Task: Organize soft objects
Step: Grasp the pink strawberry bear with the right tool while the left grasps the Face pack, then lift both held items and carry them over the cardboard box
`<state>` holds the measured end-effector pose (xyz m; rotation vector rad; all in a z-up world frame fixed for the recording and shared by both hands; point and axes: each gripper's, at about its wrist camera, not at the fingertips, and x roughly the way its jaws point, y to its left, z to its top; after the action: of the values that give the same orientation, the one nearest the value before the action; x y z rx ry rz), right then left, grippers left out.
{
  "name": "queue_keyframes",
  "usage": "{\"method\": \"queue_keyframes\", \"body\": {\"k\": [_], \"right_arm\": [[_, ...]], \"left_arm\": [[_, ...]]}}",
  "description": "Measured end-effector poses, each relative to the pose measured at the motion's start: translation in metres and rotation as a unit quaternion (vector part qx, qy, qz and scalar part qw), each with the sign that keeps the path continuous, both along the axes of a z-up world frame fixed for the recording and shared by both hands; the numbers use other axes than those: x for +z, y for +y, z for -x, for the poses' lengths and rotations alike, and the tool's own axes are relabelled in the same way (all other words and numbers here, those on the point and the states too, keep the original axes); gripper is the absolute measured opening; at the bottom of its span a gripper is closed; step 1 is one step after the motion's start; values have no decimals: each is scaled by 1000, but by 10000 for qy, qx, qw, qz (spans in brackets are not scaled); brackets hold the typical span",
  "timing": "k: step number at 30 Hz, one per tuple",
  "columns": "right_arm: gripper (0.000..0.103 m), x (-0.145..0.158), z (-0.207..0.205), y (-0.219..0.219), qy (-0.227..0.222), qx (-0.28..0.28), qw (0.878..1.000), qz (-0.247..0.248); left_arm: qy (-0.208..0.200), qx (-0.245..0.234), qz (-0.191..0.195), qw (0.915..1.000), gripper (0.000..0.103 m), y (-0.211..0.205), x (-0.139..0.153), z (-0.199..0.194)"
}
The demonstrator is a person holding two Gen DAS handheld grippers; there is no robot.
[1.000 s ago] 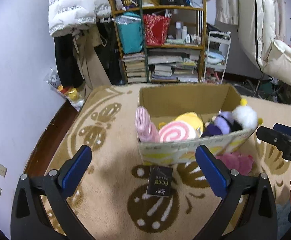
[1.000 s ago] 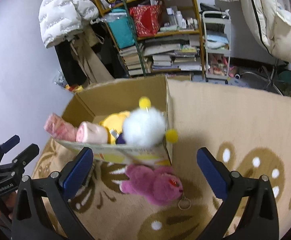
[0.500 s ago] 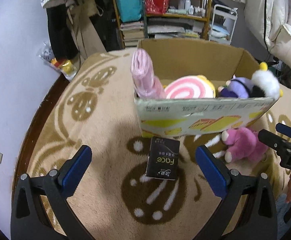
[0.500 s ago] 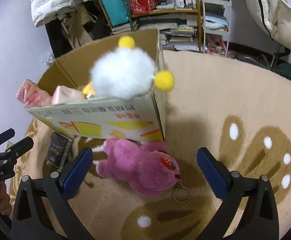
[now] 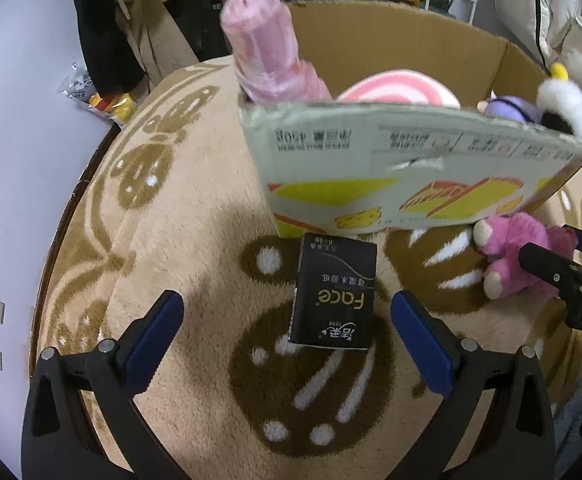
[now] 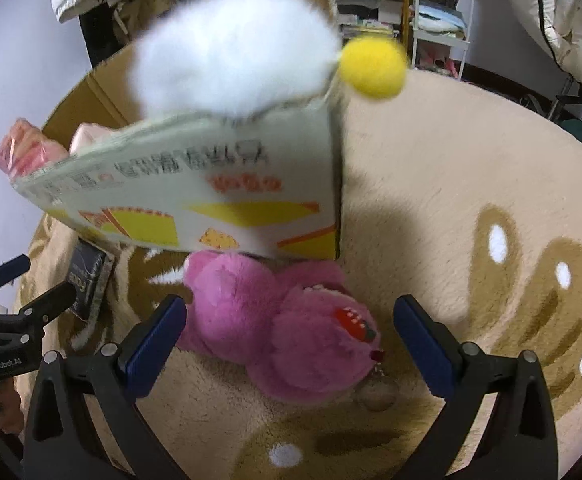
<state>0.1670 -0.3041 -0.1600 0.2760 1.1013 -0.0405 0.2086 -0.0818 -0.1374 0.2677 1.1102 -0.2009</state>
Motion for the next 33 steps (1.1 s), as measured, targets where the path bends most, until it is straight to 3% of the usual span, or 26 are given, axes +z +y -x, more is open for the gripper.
{"method": "queue_keyframes", "body": {"k": [7,13,18,30,33], "right_arm": [[103,-11,-8,1,113,-70,9997,-201],[103,-20,-11,-12,145,-425,9975,-540],[97,-26,-11,-22,218,-358,9973,-603],[88,-19,16,-9,-26,-103,9997,-218],[88,-15,24,-9,-56,-153,9993,-341]], "left_arm": [[172,-17,10,9999,100,-5,-16,-3],[354,169,125,9992,78,-4,-28,-9],[391,114,200,9990,46,-5,-31,-6],[144,361,383,9985,45,9,-18,8],[2,405,371,9985,45,11,-11,13]]}}
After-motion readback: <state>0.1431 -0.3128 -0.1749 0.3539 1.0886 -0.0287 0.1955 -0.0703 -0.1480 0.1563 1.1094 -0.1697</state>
